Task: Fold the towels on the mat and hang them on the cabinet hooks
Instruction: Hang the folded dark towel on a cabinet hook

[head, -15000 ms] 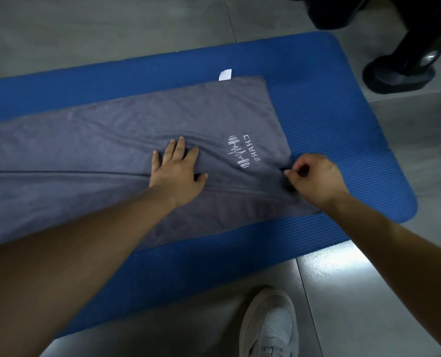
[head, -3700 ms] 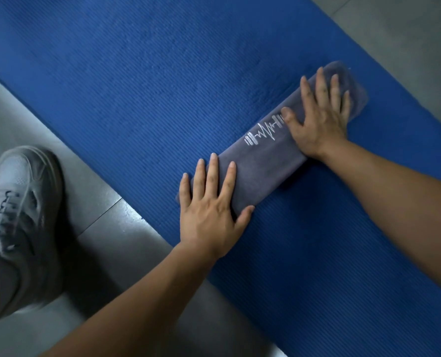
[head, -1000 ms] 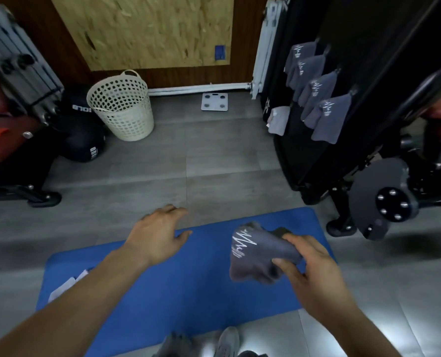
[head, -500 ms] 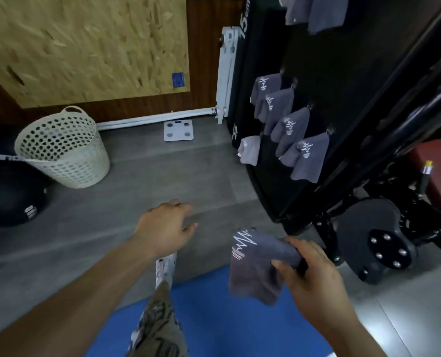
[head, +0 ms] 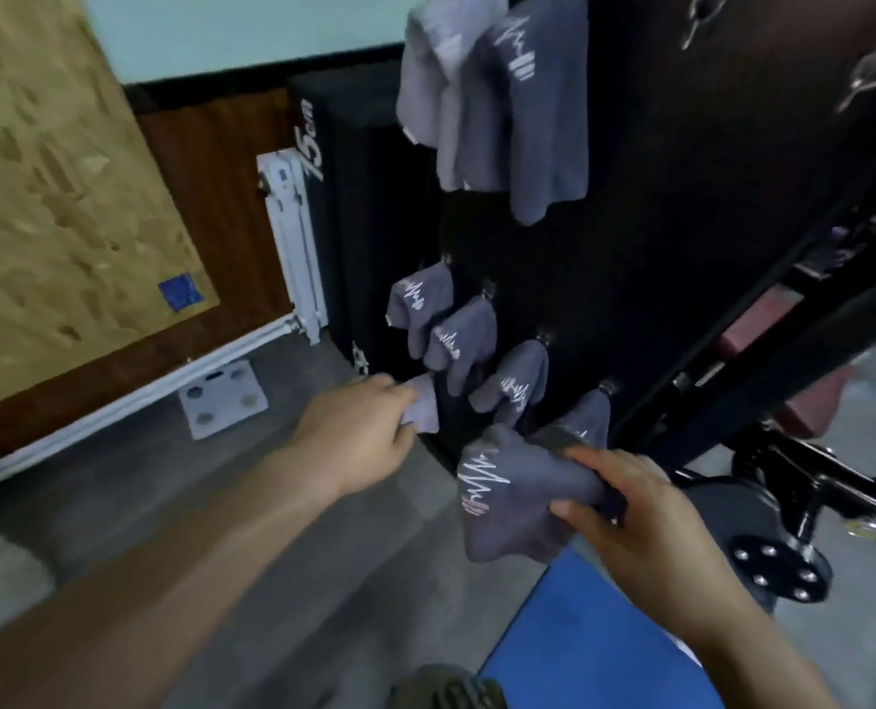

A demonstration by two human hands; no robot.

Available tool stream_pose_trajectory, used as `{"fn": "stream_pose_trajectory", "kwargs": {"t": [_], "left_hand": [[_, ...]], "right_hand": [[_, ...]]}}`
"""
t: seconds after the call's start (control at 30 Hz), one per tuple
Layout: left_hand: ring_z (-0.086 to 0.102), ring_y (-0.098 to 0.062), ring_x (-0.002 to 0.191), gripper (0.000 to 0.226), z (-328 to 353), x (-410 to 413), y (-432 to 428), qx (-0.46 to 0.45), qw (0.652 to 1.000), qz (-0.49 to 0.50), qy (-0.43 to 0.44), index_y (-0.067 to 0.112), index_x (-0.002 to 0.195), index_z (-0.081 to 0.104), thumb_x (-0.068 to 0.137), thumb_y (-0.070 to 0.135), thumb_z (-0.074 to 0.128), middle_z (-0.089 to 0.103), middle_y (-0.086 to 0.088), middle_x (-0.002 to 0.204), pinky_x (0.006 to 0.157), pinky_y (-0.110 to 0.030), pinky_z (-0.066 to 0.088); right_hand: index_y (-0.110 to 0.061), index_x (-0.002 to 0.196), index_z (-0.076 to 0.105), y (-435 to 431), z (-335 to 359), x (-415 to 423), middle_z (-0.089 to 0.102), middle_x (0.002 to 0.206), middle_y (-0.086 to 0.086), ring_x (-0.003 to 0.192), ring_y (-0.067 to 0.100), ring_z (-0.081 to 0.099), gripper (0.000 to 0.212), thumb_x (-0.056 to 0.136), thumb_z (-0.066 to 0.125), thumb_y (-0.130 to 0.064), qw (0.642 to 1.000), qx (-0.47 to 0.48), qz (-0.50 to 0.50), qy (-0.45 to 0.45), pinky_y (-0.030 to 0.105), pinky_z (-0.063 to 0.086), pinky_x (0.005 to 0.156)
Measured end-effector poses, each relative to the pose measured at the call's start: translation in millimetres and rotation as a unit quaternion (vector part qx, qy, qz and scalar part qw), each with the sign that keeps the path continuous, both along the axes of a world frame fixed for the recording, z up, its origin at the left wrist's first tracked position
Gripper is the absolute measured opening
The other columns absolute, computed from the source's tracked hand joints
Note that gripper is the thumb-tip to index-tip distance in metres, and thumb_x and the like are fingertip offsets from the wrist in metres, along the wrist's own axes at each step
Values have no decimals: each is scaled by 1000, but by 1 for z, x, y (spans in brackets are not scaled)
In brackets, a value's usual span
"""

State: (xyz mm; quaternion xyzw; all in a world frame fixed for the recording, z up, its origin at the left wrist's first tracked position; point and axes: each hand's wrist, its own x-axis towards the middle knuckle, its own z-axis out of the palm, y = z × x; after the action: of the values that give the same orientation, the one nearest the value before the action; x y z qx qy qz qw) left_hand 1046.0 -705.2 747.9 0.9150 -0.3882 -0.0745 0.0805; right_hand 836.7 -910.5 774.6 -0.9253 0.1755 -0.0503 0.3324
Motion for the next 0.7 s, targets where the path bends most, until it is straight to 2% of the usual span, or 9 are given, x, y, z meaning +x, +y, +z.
{"fn": "stream_pose_trajectory", "kwargs": {"t": [0.07, 0.17, 0.23, 0.3, 0.37, 0.5, 0.6, 0.7], "left_hand": [[60, -22, 106, 28, 23, 29, -34, -24, 999, -38, -7, 27, 120, 61, 98, 39, 49, 61, 4, 113, 79, -38, 51], [63, -16, 100, 26, 57, 63, -87, -96, 992, -74, 34, 28, 121, 63, 99, 38, 51, 64, 7, 108, 81, -40, 53], [67, -9, 97, 23, 81, 78, -121, -188, 966, -79, 159, 29, 121, 65, 101, 31, 54, 70, 9, 106, 87, -38, 55], [68, -3, 99, 19, 105, 86, -152, -258, 918, -93, 286, 30, 115, 68, 102, 22, 56, 74, 9, 106, 95, -33, 55], [67, 0, 105, 22, 125, 93, -175, -303, 886, -123, 330, 34, 111, 67, 102, 17, 57, 75, 7, 109, 99, -29, 52], [61, 3, 118, 30, 160, 114, -210, -292, 861, -202, 364, 26, 127, 62, 103, 10, 53, 69, 6, 124, 100, -20, 47], [55, 2, 126, 36, 185, 132, -228, -277, 852, -250, 366, 17, 137, 57, 103, 7, 53, 63, 5, 134, 111, -21, 41], [58, -3, 125, 40, 210, 147, -236, -268, 827, -279, 409, 15, 142, 50, 103, 8, 52, 64, 2, 134, 109, -22, 44]], "right_hand": [[-59, 110, 55, -19, 20, 24, 55, 111, -35, 93, -9, 56, 41, 87, 72, -29, 999, 37, -16, -16, 10, 44, 76], [-53, 116, 57, -51, 47, 54, 61, 116, -27, 110, -4, 59, 43, 88, 72, -24, 996, 58, -33, -57, 22, 47, 92], [-56, 117, 55, -72, 65, 73, 62, 118, -22, 111, 0, 61, 45, 92, 68, -21, 994, 87, -16, -64, 24, 51, 90], [-55, 115, 57, -94, 83, 90, 63, 120, -19, 108, 2, 63, 43, 94, 66, -19, 991, 118, -8, -69, 25, 56, 83], [-47, 117, 62, -112, 98, 105, 65, 120, -13, 112, 6, 63, 39, 94, 64, -16, 985, 144, 11, -90, 27, 57, 87], [-30, 123, 66, -141, 130, 133, 68, 122, -6, 117, 14, 64, 37, 92, 60, -9, 966, 217, 54, -129, 33, 58, 90], [-27, 127, 64, -156, 154, 150, 69, 122, 0, 115, 20, 66, 40, 92, 58, -7, 956, 237, 77, -158, 37, 58, 89], [-19, 132, 57, -163, 173, 164, 72, 113, 4, 104, 19, 69, 46, 89, 57, -2, 941, 263, 77, -201, 31, 58, 82]]}}
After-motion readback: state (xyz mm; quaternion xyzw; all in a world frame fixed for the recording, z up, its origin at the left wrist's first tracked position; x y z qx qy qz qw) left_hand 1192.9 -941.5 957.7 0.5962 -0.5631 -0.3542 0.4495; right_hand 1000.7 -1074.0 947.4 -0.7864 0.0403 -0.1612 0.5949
